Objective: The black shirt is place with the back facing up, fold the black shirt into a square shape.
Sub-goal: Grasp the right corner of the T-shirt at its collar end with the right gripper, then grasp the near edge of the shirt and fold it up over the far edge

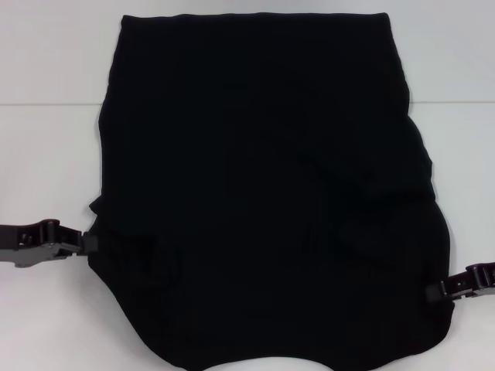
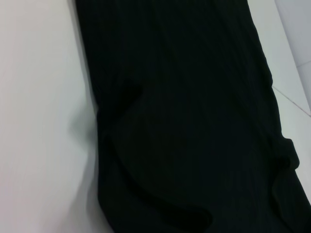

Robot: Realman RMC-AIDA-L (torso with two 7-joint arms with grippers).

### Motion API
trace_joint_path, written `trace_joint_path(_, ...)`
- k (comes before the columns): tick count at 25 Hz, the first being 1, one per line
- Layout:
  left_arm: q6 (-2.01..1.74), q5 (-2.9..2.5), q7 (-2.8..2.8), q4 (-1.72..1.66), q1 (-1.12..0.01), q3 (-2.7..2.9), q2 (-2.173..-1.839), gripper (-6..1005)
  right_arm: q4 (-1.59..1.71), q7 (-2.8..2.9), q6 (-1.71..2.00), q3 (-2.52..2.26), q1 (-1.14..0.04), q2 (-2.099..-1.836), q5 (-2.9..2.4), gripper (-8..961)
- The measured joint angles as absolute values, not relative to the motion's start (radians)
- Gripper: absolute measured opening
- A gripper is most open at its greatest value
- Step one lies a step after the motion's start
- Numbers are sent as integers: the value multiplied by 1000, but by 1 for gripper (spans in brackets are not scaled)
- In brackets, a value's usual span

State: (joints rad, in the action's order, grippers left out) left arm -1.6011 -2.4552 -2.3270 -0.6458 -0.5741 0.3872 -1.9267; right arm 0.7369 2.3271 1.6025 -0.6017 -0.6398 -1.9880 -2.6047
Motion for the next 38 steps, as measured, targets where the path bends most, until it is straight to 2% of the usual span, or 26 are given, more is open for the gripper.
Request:
trace_joint_path(5,-1602,-2455,-2327,-646,-576,389,-1926,60,711,2333,1597,-606,-642,-1983,-2609,475)
trace_joint_path(7,-1603,-2455,-2327,-646,-576,390,-1925,60,705,2334,1597,-607,-642,-1982,-2609,264)
trace_joint_path(13,-1611,-2455,-2326,-646,-576,391,-1925,60,701,2334,1596,-607,-638,-1979,-2611,65)
trace_joint_path(17,-1655,-2457,-2319,-646,-576,409,-1922,61,709,2337,1611,-599,-620,-1968,-2611,66)
trace_joint_path(23,-1779,-2463,-2317,-655,-558,486,-1917,58,724,2366,1677,-597,-559,-1931,-2611,66)
trace_joint_path(26,-1834,-2476,-2310,-667,-545,497,-1924,59,731,2376,1720,-596,-524,-1921,-2611,67)
trace_joint_path(28,-1862,-2485,-2307,-676,-535,501,-1929,60,750,2380,1746,-593,-496,-1923,-2611,67)
trace_joint_path(33,-1882,-2489,-2308,-679,-522,534,-1938,60,836,2376,1805,-563,-441,-1950,-2601,68)
trace_joint_path(38,-1839,-2448,-2303,-668,-575,482,-1938,59,820,2308,1825,-463,-467,-1953,-2518,68)
